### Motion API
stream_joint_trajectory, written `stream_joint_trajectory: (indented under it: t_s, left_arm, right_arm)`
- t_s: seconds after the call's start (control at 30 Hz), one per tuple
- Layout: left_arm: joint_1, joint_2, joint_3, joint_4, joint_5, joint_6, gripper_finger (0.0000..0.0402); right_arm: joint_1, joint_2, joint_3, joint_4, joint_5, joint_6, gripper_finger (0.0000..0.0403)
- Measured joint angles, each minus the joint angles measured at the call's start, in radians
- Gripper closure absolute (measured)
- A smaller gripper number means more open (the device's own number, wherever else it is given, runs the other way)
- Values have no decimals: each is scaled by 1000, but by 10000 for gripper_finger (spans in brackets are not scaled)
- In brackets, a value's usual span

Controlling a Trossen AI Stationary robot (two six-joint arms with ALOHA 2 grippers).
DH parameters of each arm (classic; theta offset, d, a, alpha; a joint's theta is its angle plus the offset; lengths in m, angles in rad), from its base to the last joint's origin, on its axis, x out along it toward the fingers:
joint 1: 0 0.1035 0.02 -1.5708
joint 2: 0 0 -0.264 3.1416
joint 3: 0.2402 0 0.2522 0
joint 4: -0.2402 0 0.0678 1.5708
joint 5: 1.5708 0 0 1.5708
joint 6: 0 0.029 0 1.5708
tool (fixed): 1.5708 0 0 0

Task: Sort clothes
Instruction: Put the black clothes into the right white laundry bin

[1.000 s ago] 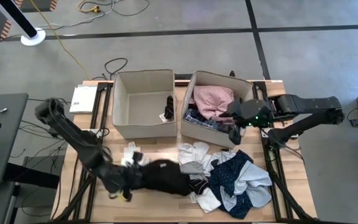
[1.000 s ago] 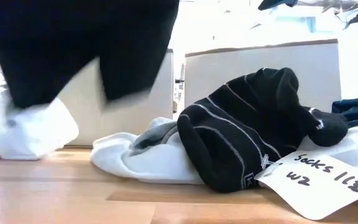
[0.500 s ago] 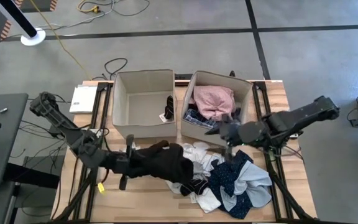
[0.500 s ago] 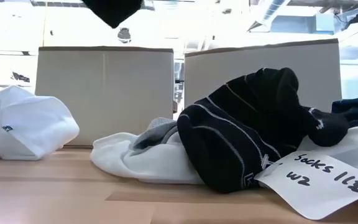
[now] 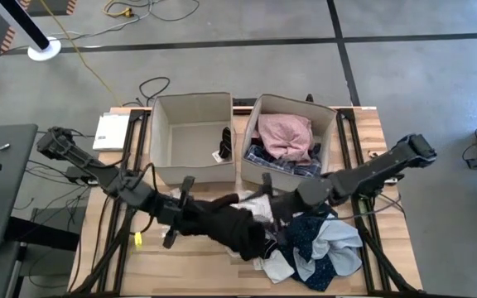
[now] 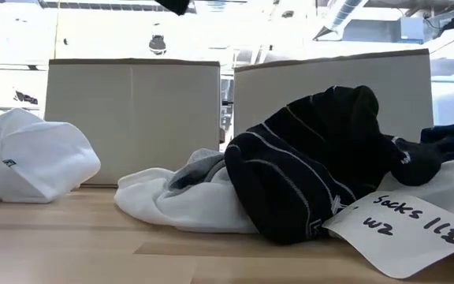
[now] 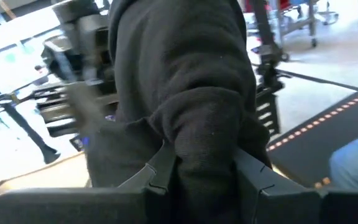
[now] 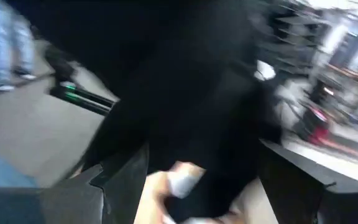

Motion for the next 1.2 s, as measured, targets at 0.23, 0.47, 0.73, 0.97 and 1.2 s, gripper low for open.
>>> stream_joint_trajectory:
  t_s: [0.23, 0.47, 0.73, 0.97, 1.2]
  left_arm:
    - [83, 0, 0, 1, 18, 6, 321]
    - [132, -2, 2, 16, 58, 7, 321]
    - [157, -3, 4, 69, 40, 44, 321]
    - [160, 14, 2, 133, -9, 131, 321]
    - [161, 90, 3, 187, -34, 174, 321]
  right_arm:
    - [16, 50, 0, 52, -61, -19, 87]
    - [23, 46, 0, 103, -40, -69, 15]
    - [25, 47, -1, 265, -54, -130, 17]
    - [-3, 91, -1, 393, -66, -138, 7]
    - [-38, 142, 0, 548, -75, -164, 8]
